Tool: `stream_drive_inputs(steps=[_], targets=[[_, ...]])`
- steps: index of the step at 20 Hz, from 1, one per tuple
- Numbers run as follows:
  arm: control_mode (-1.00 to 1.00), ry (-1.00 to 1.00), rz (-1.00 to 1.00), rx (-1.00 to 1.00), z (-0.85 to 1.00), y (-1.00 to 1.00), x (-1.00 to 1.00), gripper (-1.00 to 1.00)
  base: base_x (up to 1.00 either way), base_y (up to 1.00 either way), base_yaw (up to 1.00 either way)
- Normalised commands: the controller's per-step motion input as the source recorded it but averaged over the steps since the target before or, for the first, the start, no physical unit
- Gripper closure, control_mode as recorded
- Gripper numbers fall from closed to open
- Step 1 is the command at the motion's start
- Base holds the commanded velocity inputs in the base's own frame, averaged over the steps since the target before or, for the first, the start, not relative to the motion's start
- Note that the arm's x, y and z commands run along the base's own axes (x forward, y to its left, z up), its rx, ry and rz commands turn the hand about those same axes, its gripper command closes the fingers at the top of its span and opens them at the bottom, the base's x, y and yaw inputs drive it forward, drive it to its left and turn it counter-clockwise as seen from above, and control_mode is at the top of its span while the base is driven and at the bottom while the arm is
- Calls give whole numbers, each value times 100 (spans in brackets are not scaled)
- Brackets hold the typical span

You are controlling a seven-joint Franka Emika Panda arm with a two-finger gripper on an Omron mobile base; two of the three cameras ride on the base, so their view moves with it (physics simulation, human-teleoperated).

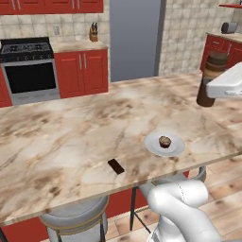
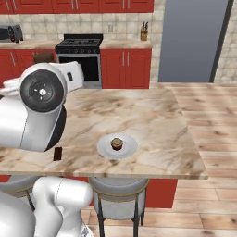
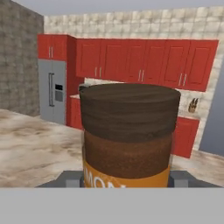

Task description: Take the cinnamon bottle from the cabinet and place it on the dining table, next to the plate with the cupcake. Then take the chocolate from the dining counter and place it on the cupcake plate.

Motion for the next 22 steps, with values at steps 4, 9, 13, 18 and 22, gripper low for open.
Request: stream_drive_inputs(steps=[4,9,13,18,22], targets=[[-100,13,2,0,-61,27,40,100,0,0,0],[-100,21,-12,0,-97,83,96,100,0,0,0],[-100,17,-37,0,-73,64,97,100,0,0,0],[-100,8,-51,-3,-66,41,68,100,0,0,0],[-100,5,-55,-3,-57,14,48,100,0,0,0]])
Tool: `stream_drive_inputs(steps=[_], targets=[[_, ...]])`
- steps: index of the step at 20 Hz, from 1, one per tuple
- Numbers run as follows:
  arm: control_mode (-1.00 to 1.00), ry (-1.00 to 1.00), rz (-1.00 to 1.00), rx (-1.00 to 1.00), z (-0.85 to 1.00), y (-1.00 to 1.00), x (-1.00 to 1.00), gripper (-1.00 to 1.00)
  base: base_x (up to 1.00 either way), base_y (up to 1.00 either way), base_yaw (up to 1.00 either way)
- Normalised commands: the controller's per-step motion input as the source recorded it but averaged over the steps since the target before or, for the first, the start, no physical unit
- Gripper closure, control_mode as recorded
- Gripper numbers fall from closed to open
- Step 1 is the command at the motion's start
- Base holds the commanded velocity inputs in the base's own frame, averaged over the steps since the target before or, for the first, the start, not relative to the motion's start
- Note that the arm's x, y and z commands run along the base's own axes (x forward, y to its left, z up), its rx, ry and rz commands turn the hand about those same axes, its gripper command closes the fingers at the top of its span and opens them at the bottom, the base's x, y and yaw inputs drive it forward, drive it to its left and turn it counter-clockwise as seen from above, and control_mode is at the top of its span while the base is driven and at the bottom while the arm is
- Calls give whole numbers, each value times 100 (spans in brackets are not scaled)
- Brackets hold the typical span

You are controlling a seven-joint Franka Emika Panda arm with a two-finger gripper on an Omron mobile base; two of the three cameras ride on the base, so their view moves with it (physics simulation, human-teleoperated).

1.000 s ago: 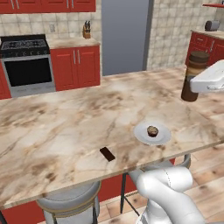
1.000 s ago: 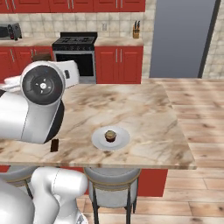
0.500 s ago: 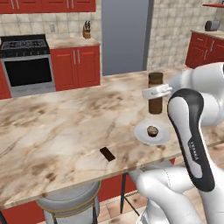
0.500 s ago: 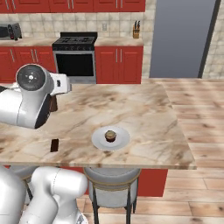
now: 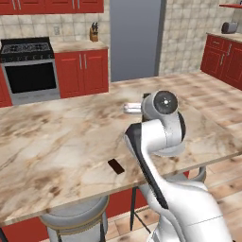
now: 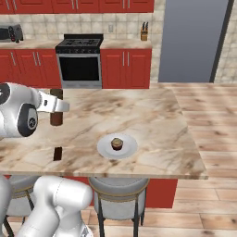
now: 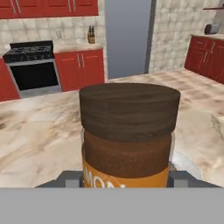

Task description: Take the cinnamon bottle from the cabinet and place it on the dining table, next to the plate with the cupcake. Then take the chocolate from the dining counter and place it on the cupcake plate.

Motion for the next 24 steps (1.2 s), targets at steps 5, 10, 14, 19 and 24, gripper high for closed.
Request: stream_drive_inputs(steps=[5,10,14,19,24], targets=[[-100,4,-53,-1,-53,5,32,100,0,0,0],[-100,4,-36,0,-40,-20,-3,100,0,0,0],[-100,7,-13,11,-9,-42,-33,100,0,0,0],[-100,5,-2,10,-36,-34,-4,100,0,0,0],[-100,0,-4,0,-79,-31,8,100,0,0,0]])
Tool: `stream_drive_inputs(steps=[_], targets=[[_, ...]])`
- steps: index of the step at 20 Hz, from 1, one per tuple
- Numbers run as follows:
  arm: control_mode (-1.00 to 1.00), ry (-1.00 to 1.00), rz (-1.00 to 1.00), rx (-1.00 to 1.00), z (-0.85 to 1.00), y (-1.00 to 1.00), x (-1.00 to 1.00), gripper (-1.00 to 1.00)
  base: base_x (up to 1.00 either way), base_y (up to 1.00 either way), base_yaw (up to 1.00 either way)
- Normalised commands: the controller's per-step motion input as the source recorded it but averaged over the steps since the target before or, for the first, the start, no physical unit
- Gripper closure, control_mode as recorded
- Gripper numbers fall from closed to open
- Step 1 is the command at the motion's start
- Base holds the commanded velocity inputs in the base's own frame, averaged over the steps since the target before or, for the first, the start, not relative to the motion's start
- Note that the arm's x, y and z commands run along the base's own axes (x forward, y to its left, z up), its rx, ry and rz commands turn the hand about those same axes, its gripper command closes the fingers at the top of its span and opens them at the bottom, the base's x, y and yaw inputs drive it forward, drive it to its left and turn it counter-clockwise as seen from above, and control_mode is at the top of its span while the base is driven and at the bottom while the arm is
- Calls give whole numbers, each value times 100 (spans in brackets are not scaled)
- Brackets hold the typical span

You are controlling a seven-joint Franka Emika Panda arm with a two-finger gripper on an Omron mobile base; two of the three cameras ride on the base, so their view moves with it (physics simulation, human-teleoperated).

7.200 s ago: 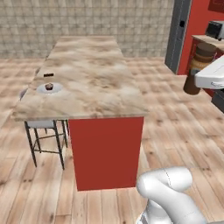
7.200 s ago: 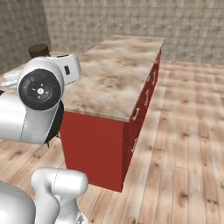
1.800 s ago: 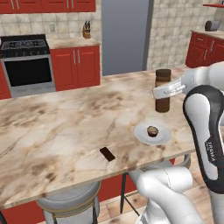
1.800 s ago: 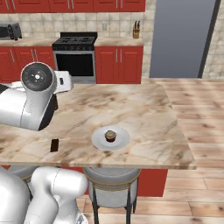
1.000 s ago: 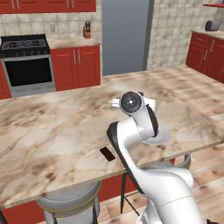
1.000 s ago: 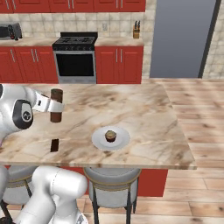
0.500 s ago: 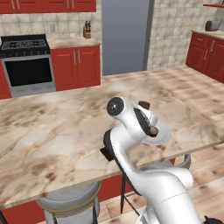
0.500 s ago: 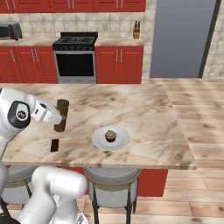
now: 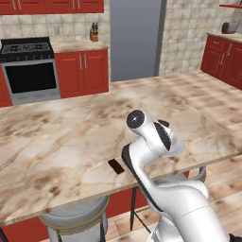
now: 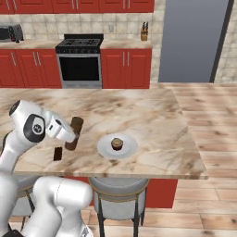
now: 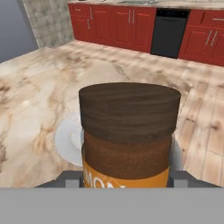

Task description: Take the cinnamon bottle from the cabinet and place it on the dining table, next to the plate with the cupcake. Then take the chocolate from the dining counter and place it on the cupcake plate.

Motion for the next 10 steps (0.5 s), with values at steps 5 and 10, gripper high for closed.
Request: stream_drive_inputs(steps=[5,10], targets=[[-100,0,-6,-1,-73,-7,22,100,0,0,0],[-100,0,2,0,-7,0,47,100,0,0,0]])
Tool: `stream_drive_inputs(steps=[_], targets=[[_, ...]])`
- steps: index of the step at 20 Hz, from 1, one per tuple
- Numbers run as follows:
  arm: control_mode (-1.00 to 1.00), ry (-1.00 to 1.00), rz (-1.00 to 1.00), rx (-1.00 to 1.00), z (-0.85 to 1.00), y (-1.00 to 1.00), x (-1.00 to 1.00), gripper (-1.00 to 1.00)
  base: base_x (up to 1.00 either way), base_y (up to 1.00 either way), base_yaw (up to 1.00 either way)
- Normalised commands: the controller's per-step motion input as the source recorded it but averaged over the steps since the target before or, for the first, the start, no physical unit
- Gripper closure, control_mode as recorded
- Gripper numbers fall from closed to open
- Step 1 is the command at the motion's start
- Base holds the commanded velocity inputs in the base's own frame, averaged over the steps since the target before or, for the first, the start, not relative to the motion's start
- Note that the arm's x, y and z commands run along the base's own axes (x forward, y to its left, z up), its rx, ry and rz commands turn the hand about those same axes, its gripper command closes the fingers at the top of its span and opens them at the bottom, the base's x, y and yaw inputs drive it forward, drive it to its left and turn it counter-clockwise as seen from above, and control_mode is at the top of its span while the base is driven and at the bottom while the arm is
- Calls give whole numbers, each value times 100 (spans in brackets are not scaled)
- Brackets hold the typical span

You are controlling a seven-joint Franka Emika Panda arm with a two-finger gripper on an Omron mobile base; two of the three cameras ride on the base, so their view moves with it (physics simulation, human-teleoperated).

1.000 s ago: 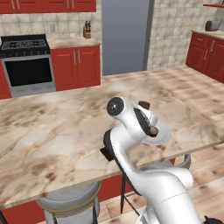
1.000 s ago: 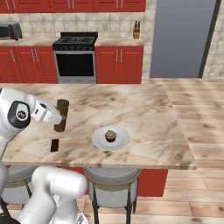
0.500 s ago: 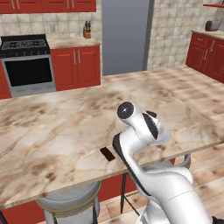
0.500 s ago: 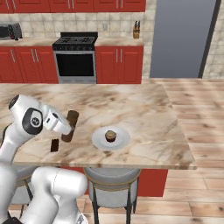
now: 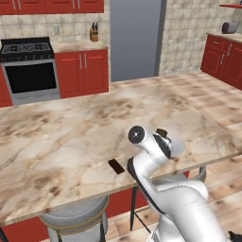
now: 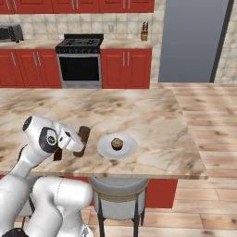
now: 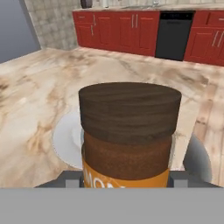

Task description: Take the cinnamon bottle from the cabinet and place it on the dining table, next to the plate with the cupcake. Then take the chocolate from the dining counter and place it on the cupcake plate.

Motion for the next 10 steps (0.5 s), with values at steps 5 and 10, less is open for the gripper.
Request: stream_drive_inputs(steps=[5,10], targets=[[-100,0,10,-3,-2,0,59,100,0,0,0],[-100,9,13,-9,-7,0,52,100,0,0,0]])
